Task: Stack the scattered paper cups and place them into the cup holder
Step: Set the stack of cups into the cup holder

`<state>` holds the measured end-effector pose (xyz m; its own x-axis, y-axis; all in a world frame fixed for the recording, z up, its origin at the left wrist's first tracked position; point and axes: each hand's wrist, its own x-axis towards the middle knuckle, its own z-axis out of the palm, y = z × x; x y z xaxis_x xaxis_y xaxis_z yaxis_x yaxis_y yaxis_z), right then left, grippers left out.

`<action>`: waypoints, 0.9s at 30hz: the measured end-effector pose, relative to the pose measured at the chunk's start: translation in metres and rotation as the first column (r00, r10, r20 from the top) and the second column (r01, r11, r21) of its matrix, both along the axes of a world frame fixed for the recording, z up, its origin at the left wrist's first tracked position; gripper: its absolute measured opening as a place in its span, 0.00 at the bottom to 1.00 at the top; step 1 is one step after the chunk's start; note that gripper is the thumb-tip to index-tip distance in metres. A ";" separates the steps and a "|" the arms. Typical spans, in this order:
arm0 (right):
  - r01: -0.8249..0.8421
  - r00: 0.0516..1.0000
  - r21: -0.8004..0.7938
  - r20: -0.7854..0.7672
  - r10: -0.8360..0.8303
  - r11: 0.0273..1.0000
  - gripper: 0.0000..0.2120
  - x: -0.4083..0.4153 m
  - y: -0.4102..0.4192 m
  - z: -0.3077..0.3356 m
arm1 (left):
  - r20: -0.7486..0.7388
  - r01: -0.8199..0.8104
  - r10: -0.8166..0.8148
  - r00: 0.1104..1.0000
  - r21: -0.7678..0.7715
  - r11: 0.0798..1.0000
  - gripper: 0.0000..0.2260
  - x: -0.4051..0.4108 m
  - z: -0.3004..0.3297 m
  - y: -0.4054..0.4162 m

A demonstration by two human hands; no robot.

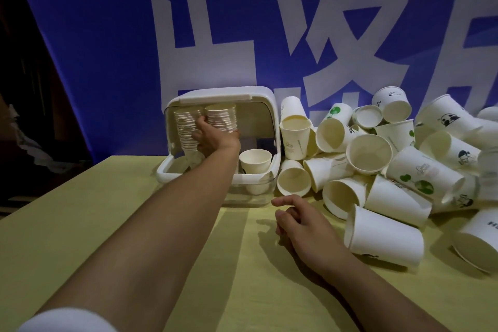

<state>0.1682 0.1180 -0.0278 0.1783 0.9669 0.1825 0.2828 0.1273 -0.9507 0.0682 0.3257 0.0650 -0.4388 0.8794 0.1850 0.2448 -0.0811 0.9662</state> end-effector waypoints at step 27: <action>0.005 0.996 0.036 0.088 -0.008 0.999 0.09 -0.002 -0.004 0.006 | 0.319 0.090 -0.113 0.941 0.084 0.992 0.25 -0.008 0.001 -0.046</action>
